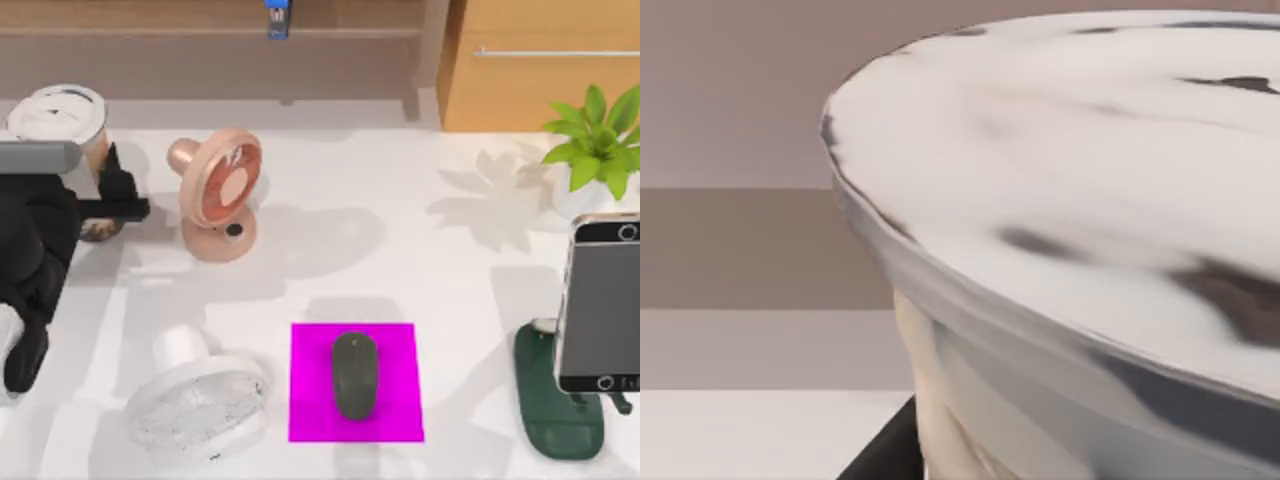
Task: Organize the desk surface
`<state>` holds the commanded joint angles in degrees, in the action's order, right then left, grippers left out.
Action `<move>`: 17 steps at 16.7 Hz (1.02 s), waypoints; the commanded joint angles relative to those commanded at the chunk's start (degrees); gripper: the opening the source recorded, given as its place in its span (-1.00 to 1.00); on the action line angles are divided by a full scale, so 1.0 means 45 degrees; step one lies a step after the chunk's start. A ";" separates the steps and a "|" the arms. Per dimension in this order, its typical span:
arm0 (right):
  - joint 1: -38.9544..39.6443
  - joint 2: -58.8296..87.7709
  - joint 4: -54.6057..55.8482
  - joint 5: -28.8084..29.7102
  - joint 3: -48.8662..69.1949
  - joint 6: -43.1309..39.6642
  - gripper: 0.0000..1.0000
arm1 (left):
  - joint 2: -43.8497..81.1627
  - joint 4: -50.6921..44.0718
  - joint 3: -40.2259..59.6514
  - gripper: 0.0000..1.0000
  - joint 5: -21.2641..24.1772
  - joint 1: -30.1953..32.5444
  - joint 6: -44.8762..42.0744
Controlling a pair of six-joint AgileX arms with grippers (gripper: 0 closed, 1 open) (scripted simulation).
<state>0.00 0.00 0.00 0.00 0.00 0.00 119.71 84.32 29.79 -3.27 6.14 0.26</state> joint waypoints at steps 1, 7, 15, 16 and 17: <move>0.0000 0.0000 0.0000 0.0000 0.0000 0.0000 1.00 | 0.0000 0.0000 0.0000 -0.36 0.0000 0.0000 0.0000; 0.0000 0.0000 0.0000 0.0000 0.0000 0.0000 1.00 | 0.0000 0.0000 0.0000 -1.00 0.0000 0.0000 0.0000; 0.0000 0.0000 0.0000 0.0000 0.0000 0.0000 1.00 | -0.0071 -0.0051 -0.0018 -1.00 0.0002 0.0020 -0.0014; 0.0000 0.0000 0.0000 0.0000 0.0000 0.0000 1.00 | -0.0190 -0.0157 -0.0023 -1.00 0.0002 0.0020 -0.0014; 0.0000 0.0000 0.0000 0.0000 0.0000 0.0000 1.00 | -0.0288 -0.0252 -0.0028 -1.00 0.0000 0.0018 -0.0015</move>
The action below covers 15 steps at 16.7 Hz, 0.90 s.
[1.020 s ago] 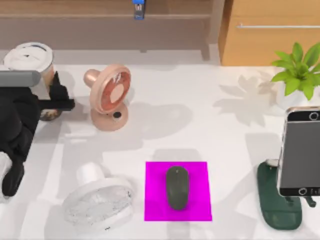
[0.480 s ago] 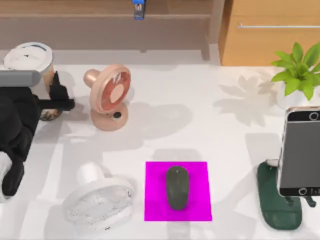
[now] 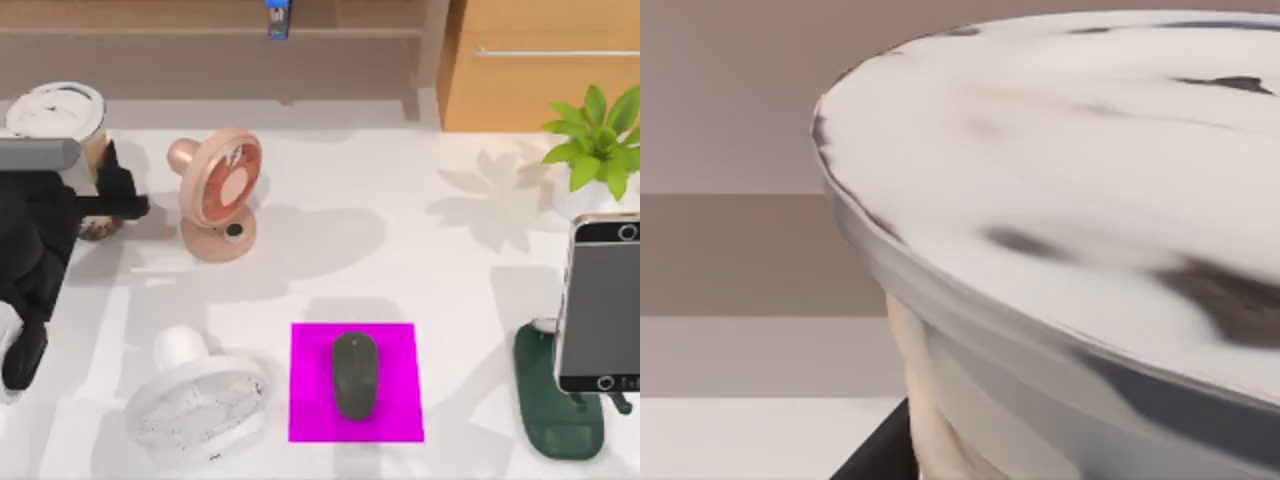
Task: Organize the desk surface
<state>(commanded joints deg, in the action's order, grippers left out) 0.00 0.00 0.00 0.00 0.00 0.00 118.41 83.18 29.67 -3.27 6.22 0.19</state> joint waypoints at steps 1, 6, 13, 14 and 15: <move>0.0000 0.0000 0.0000 0.0000 0.0000 0.0000 1.00 | -0.0101 -0.0096 -0.0005 -1.00 0.0000 0.0001 0.0000; 0.0000 0.0000 0.0000 0.0000 0.0000 0.0000 1.00 | -0.0413 -0.0396 -0.0016 -1.00 -0.0004 -0.0001 -0.0003; 0.0000 0.0000 0.0000 0.0000 0.0000 0.0000 1.00 | -0.1695 -0.0634 0.1045 -1.00 0.0008 0.0339 -0.0046; 0.0000 0.0000 0.0000 0.0000 0.0000 0.0000 1.00 | -0.2068 -0.0846 0.1362 -1.00 0.0007 0.0452 -0.0050; 0.0000 0.0000 0.0000 0.0000 0.0000 0.0000 1.00 | -0.2429 -0.1114 0.1711 -1.00 0.0002 0.0567 -0.0055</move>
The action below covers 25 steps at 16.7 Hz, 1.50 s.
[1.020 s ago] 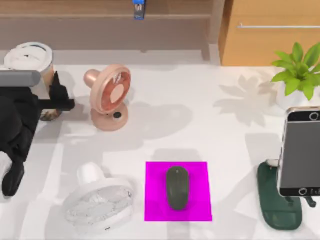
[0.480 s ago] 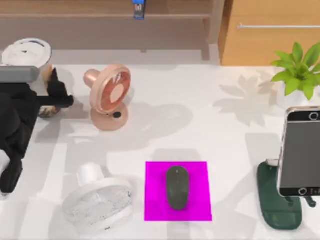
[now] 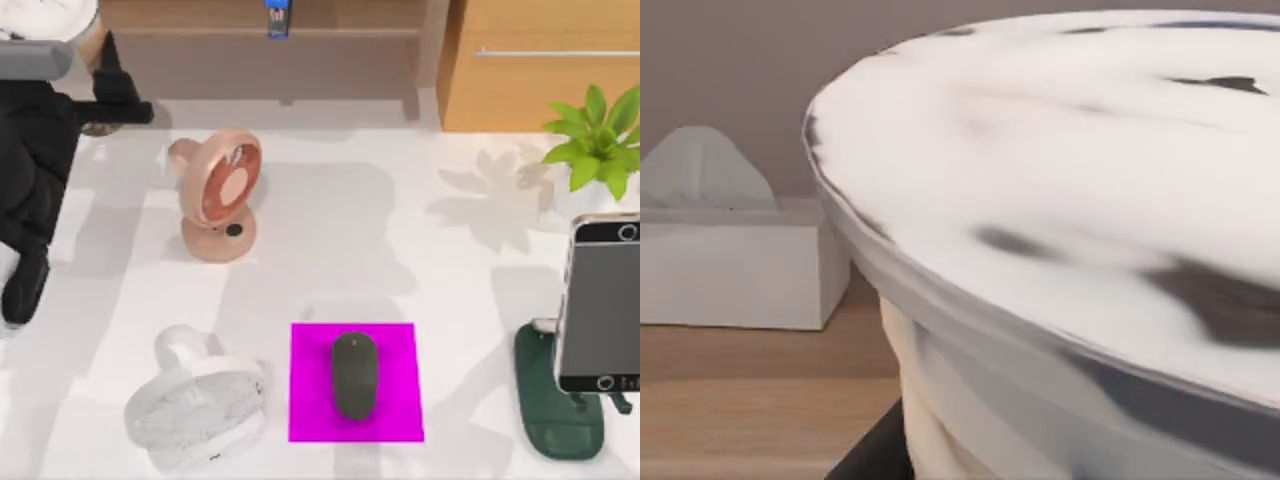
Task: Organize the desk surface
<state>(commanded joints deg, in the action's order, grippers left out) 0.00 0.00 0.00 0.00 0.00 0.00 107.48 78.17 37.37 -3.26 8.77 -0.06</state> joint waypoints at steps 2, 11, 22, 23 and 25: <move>0.0000 0.0000 0.0000 0.0000 0.0000 0.0000 1.00 | -0.0614 -0.0707 0.0794 -1.00 -0.0023 0.0215 -0.0006; 0.0000 0.0000 0.0000 0.0000 0.0000 0.0000 1.00 | -0.0527 -0.6105 0.5399 -1.00 -0.0410 0.0566 0.0032; 0.0000 0.0000 0.0000 0.0000 0.0000 0.0000 1.00 | 0.1133 -1.1366 0.9501 -1.00 -0.1003 0.0426 0.0125; 0.0000 0.0000 0.0000 0.0000 0.0000 0.0000 1.00 | 0.1158 -1.1432 0.9549 -1.00 -0.1011 0.0426 0.0127; 0.0000 0.0000 0.0000 0.0000 0.0000 0.0000 1.00 | 0.1158 -1.1432 0.9549 -1.00 -0.1011 0.0426 0.0127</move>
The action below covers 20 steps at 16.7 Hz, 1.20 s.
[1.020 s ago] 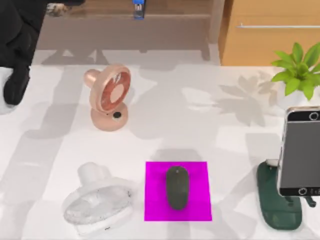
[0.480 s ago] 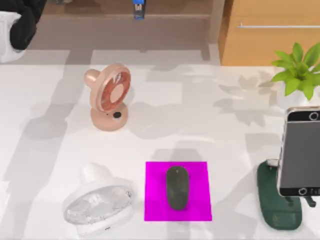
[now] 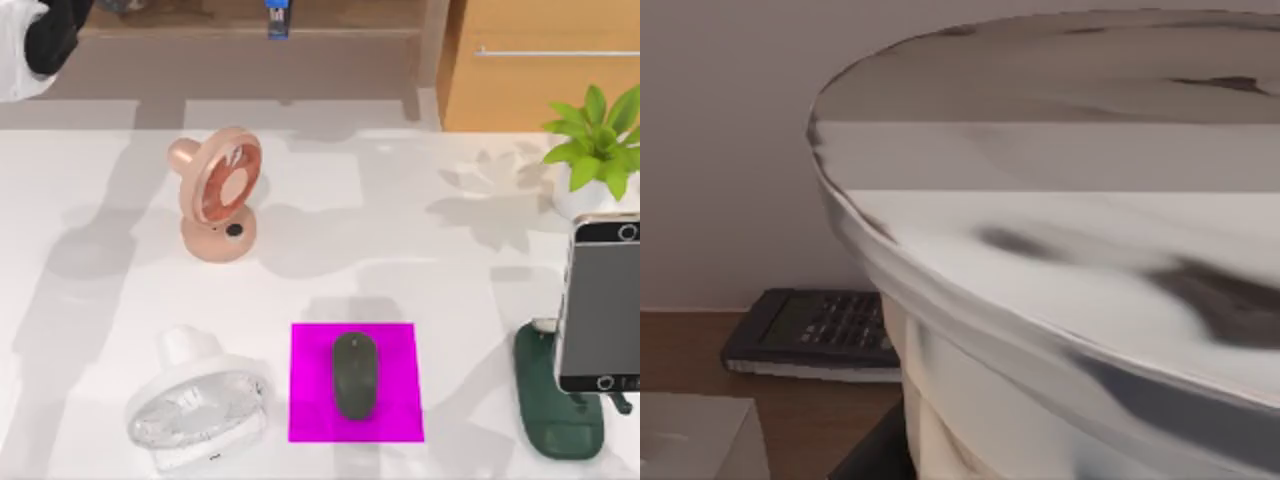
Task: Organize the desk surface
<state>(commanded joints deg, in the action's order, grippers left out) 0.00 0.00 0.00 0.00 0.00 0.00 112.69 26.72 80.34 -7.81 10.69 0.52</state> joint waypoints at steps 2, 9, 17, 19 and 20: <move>0.0000 0.0000 0.0000 0.0000 0.0000 0.0000 1.00 | -0.0059 0.0023 -0.0049 -1.00 0.0006 0.0047 -0.0024; 0.0000 0.0000 0.0000 0.0000 0.0000 0.0000 1.00 | -0.0002 0.0001 -0.0003 -1.00 0.0000 0.0001 0.0000; 0.0000 0.0000 0.0000 0.0000 0.0000 0.0000 1.00 | 0.0000 0.0000 0.0000 -0.25 0.0000 0.0000 0.0000; 0.0000 0.0000 0.0000 0.0000 0.0000 0.0000 1.00 | 0.0000 0.0000 0.0000 0.06 0.0000 0.0000 0.0000; 0.0000 0.0000 0.0000 0.0000 0.0000 0.0000 1.00 | 0.0000 0.0000 0.0000 0.21 0.0000 0.0000 0.0000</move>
<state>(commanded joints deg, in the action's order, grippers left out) 0.00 0.00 0.00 0.00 0.00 0.00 112.69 26.73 80.34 -7.81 10.69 0.52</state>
